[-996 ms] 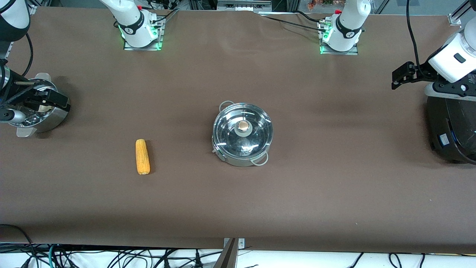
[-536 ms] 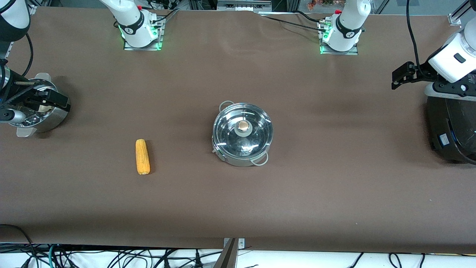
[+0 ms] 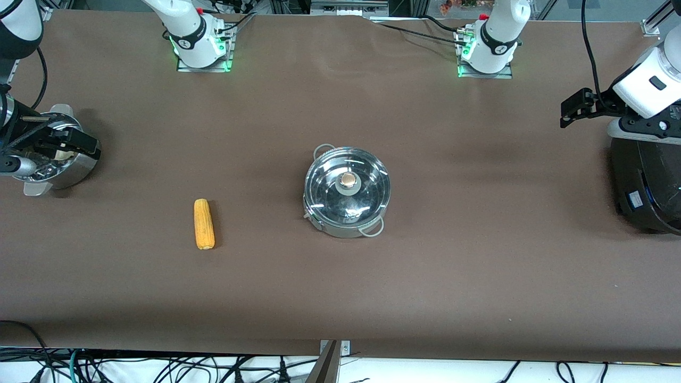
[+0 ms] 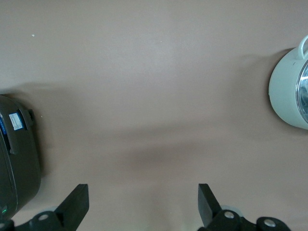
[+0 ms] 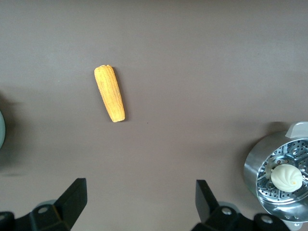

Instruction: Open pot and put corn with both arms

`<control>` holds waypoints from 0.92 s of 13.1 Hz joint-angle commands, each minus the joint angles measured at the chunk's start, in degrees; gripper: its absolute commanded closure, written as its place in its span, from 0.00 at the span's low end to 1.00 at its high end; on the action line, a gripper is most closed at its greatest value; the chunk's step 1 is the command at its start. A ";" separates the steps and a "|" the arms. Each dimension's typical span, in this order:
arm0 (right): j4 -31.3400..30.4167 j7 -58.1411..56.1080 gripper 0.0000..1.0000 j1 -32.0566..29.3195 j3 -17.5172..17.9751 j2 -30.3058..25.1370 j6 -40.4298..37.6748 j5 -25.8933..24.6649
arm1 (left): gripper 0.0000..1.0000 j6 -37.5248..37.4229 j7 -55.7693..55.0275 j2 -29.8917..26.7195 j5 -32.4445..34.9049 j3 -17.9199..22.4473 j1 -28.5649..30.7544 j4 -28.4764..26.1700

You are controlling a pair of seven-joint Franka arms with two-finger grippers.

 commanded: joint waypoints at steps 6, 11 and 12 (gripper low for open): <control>0.76 -0.40 0.00 0.15 -0.03 0.06 -0.04 0.29 | 0.00 -2.08 1.53 0.41 -0.76 -0.24 0.10 0.94; 0.68 -0.40 0.00 0.07 -0.03 0.15 -0.04 0.29 | 0.00 -4.09 1.53 0.41 -0.94 -0.24 -0.08 0.94; 0.68 -0.40 0.00 0.06 -0.03 0.15 -0.04 0.29 | 0.00 -4.36 1.53 0.59 -0.94 -0.24 -0.51 1.03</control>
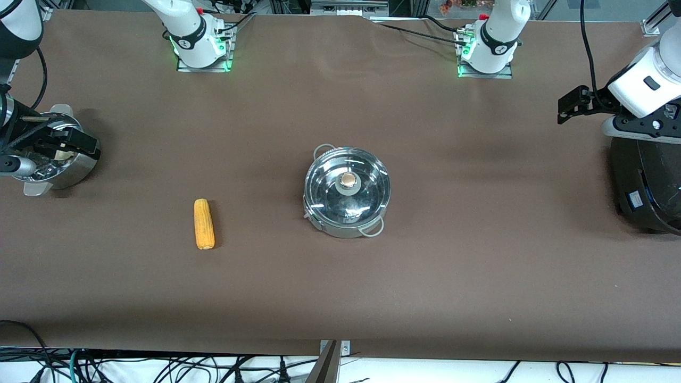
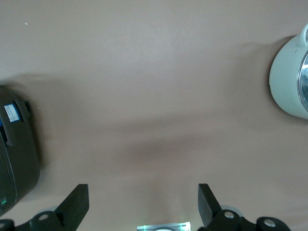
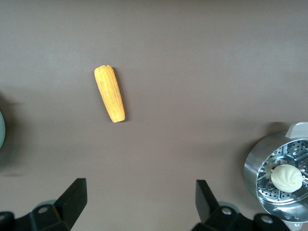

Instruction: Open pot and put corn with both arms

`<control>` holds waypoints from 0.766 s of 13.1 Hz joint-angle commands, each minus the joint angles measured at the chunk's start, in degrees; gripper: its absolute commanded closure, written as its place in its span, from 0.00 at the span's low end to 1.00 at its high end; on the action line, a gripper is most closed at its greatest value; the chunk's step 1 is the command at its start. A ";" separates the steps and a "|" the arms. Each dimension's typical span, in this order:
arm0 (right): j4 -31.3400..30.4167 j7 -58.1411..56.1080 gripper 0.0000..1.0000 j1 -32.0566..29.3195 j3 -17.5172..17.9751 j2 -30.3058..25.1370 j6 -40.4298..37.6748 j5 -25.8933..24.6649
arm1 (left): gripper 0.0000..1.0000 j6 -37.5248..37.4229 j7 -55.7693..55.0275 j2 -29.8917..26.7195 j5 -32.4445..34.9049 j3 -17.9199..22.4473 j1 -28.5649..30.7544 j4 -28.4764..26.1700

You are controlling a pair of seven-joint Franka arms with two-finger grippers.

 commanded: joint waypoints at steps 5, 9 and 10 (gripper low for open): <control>0.74 -0.40 0.00 0.06 -0.03 0.06 0.01 0.29 | 0.00 -1.16 0.93 3.52 -4.86 -4.00 -0.58 1.57; 0.74 0.38 0.00 0.76 0.58 0.58 0.10 0.38 | 0.00 0.95 -2.21 12.56 -4.96 -11.90 -0.67 8.66; 0.74 0.65 0.00 1.55 0.67 0.76 0.10 0.38 | 0.00 1.39 -6.93 15.37 -5.05 -14.19 -0.76 11.30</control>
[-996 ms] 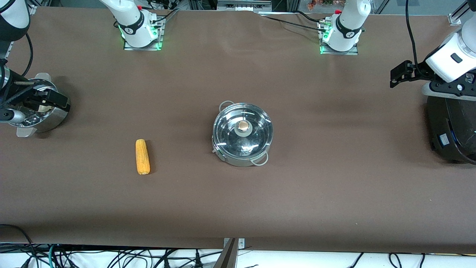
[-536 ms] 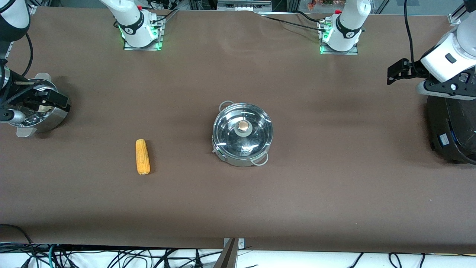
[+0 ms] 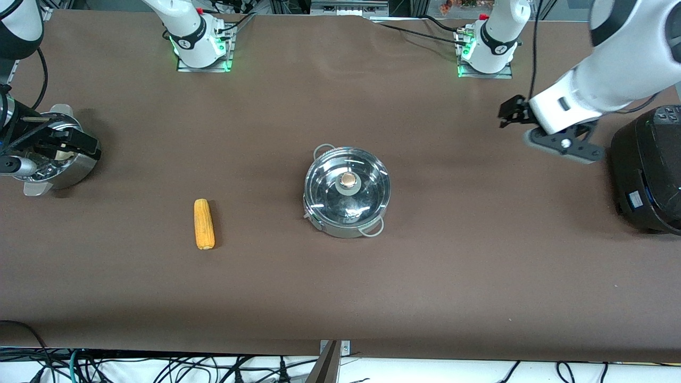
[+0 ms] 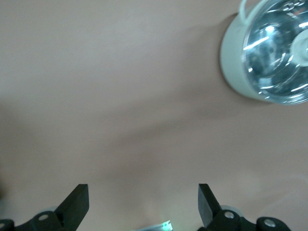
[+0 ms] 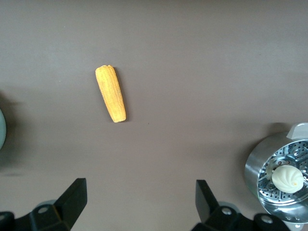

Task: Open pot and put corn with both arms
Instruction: 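Reach the left gripper to the lid knob while the right gripper reaches the corn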

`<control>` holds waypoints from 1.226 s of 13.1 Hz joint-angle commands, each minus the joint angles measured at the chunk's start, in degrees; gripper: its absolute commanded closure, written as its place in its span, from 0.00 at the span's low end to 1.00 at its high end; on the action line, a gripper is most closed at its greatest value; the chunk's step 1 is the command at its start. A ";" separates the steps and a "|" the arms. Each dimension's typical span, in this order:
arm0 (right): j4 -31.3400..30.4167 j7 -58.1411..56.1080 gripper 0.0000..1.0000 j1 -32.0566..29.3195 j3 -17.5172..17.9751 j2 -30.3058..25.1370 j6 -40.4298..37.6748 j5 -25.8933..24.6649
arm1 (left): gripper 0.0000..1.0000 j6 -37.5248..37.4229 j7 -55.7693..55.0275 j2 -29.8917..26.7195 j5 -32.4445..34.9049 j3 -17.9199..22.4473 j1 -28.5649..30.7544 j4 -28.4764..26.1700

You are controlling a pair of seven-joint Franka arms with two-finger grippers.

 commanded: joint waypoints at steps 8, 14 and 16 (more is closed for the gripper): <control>0.71 -0.06 0.00 3.78 0.61 7.02 2.66 2.30 | 0.00 18.58 -40.76 21.49 -0.39 -5.21 -16.39 12.27; 0.71 -0.15 0.00 4.22 0.70 13.87 10.65 4.07 | 0.00 27.46 -50.88 28.53 8.65 -4.68 -23.09 12.27; 0.71 0.64 0.00 6.50 0.96 16.77 13.02 4.07 | 0.00 30.71 -50.89 29.85 9.01 -4.68 -23.26 12.27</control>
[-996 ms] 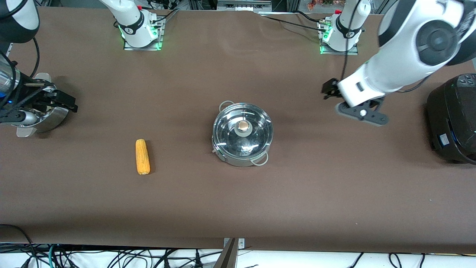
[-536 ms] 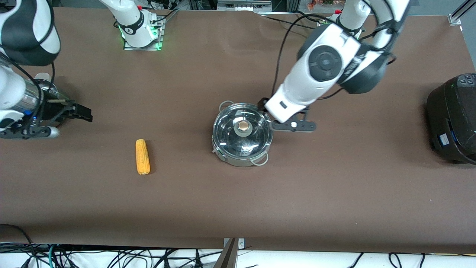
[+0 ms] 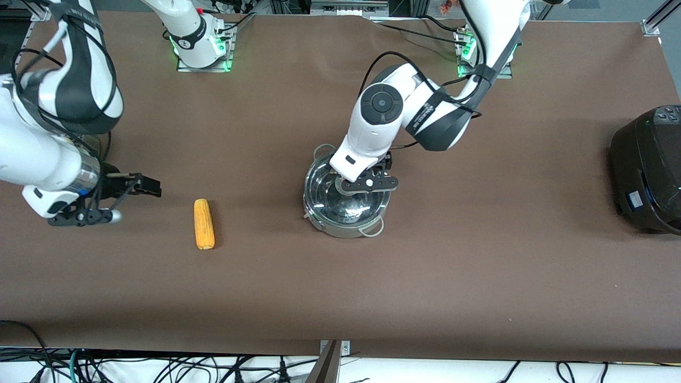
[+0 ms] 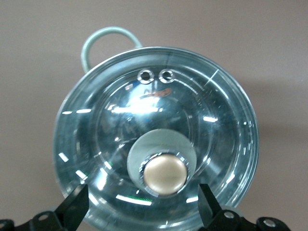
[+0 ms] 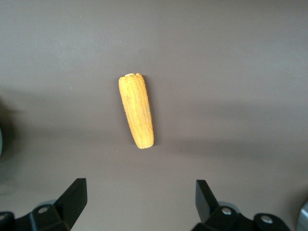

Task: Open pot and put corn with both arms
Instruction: 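Reach the left gripper to the lid knob while the right gripper reaches the corn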

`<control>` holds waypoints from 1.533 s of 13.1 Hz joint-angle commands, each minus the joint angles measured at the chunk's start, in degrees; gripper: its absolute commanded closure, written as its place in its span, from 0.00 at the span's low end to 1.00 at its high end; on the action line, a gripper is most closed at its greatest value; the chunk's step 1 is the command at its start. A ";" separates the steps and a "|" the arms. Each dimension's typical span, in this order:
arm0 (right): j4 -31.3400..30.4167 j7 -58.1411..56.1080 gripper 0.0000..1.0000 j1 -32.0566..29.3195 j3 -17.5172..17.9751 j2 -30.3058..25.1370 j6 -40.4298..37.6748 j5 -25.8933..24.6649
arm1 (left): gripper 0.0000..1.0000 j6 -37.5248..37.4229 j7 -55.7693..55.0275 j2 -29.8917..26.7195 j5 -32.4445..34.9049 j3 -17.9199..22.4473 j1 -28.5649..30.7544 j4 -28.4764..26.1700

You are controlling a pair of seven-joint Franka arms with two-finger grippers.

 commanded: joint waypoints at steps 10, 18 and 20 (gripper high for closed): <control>1.39 -0.29 0.00 2.67 0.53 10.31 11.96 0.87 | 0.36 3.10 -0.92 4.00 6.68 1.13 -3.26 2.55; -1.24 -0.47 0.00 3.46 1.32 14.88 21.54 0.95 | 0.49 3.10 -0.92 3.65 9.58 1.30 -3.26 2.55; -3.70 -0.47 0.00 3.63 1.58 15.67 26.98 0.95 | 0.68 3.10 -0.92 3.48 9.58 1.22 -3.26 2.55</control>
